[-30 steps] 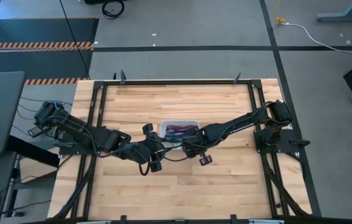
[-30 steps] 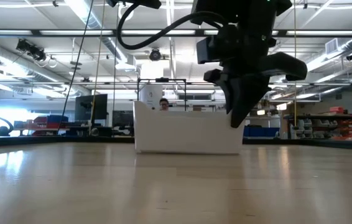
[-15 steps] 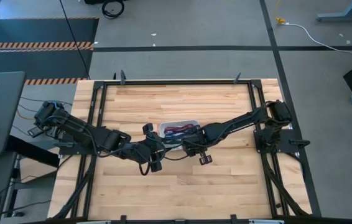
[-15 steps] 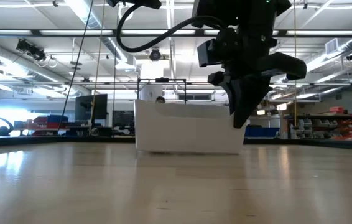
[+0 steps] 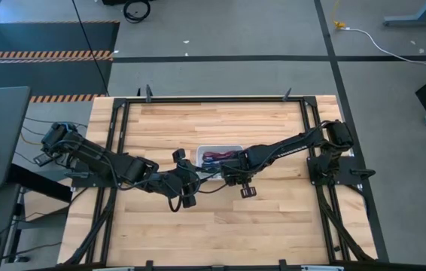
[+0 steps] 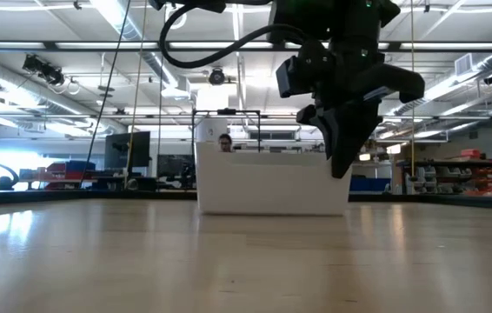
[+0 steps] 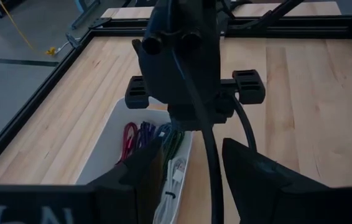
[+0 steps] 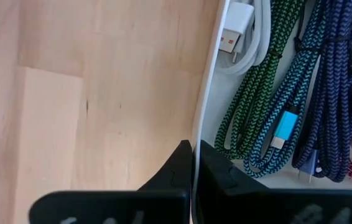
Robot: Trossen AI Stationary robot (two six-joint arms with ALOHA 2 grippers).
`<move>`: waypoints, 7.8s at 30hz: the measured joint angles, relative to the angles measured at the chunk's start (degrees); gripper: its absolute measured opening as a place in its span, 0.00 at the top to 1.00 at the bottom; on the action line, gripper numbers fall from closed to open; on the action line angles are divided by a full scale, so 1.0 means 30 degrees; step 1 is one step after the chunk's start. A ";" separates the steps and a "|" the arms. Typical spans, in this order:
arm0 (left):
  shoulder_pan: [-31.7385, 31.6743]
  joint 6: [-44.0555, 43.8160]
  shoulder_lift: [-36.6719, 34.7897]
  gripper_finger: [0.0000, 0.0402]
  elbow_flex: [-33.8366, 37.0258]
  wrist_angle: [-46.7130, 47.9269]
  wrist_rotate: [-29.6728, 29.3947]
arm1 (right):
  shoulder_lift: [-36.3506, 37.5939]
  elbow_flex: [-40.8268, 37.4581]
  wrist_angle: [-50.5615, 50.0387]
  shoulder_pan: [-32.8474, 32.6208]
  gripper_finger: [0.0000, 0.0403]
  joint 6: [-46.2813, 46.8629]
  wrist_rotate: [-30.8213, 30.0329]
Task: Pick and place USB-C Cables
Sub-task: Move the white bin to the center of the table, then return to Home Position
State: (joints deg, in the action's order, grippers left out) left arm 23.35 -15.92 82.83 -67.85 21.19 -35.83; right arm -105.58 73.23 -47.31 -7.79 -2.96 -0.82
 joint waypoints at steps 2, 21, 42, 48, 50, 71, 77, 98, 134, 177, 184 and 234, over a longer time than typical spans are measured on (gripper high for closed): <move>0.0000 0.0000 0.0000 0.57 0.0000 0.0007 0.0000 | 0.0000 0.0000 -0.0013 0.0000 0.97 0.0007 0.0063; 0.0007 -0.0013 0.0000 0.57 0.0000 0.0022 0.0036 | -0.0124 -0.0095 -0.0029 0.0430 0.88 0.0863 0.0433; 0.0007 -0.0007 0.0000 0.57 0.0000 -0.0002 0.0045 | 0.2877 -0.0051 0.1807 0.0393 0.77 0.0908 0.0129; -0.0008 0.0548 -0.0022 0.57 -0.0052 -0.0296 -0.0292 | 0.5552 -0.0051 0.0765 0.0400 0.70 0.1618 -0.1059; -0.0069 0.0681 -0.0053 0.57 -0.0087 -0.0008 -0.0510 | 0.6584 -0.0058 0.0206 0.0457 0.70 0.2226 -0.1671; -0.3395 0.3045 -0.0015 0.99 0.0000 0.0524 0.2532 | 1.7420 -0.6138 -0.1038 -0.2189 0.99 0.8262 -0.5228; -0.4412 0.4426 -0.0015 0.99 0.0000 -0.1996 0.4835 | 1.9849 -0.8283 0.1030 -0.3818 0.99 0.8826 -0.5919; -0.6523 0.6168 0.0000 1.00 0.0007 -0.6851 1.1597 | 2.5958 -1.3527 0.5069 -0.8015 1.00 1.0050 -0.9438; -0.5740 0.4143 -2.3907 0.99 2.0664 -1.1222 0.6669 | 3.4845 -2.0330 1.2225 -1.0610 1.00 0.3964 -0.9904; -0.9340 0.3519 -2.6278 0.99 2.2459 -0.9846 1.2439 | 3.3389 -2.4283 1.6099 0.3930 0.98 0.2270 -0.0297; -0.9340 0.3534 -2.6236 0.94 2.2462 -0.8263 1.2364 | 3.2170 -2.4283 1.6136 0.4146 0.98 0.3661 -0.0372; -0.9340 0.3519 -2.6243 0.94 2.2491 -0.8105 1.2335 | 3.2035 -2.4283 1.6174 0.4146 0.98 0.4945 -0.0365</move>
State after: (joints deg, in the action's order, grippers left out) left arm -4.67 -5.37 4.10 -0.38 -3.13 1.17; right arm -9.47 0.38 1.21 4.64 11.87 -1.91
